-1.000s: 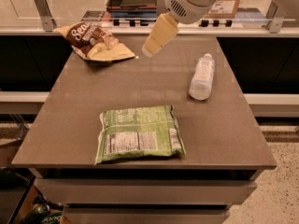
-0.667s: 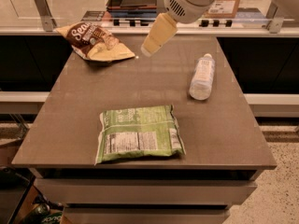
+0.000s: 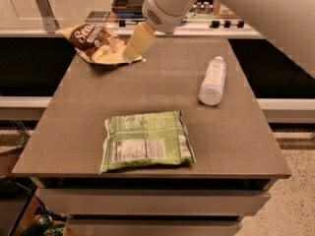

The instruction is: Pick brown chip bag

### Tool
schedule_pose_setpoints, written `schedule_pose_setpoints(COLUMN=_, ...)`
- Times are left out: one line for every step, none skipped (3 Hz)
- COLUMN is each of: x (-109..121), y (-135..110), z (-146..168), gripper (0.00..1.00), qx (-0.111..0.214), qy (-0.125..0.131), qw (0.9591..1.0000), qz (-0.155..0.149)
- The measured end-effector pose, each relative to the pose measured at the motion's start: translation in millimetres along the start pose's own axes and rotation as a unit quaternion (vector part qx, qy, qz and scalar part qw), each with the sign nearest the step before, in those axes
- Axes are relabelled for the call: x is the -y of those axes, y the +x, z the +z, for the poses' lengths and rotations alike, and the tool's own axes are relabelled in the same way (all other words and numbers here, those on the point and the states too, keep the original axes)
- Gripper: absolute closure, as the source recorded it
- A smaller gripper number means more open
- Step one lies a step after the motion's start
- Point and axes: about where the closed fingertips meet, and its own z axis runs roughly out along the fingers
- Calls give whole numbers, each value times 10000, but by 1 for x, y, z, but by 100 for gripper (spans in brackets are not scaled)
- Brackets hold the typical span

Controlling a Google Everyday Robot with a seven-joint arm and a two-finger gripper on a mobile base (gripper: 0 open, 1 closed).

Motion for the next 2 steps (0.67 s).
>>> schedule_pose_setpoints(x=-19, y=-15, z=41, gripper=0, qx=66, qy=-283, qw=9995, qz=104)
schedule_pose_setpoints(x=-32, y=-35, z=75, gripper=0, qx=153, qy=-327, qw=9992, qz=181)
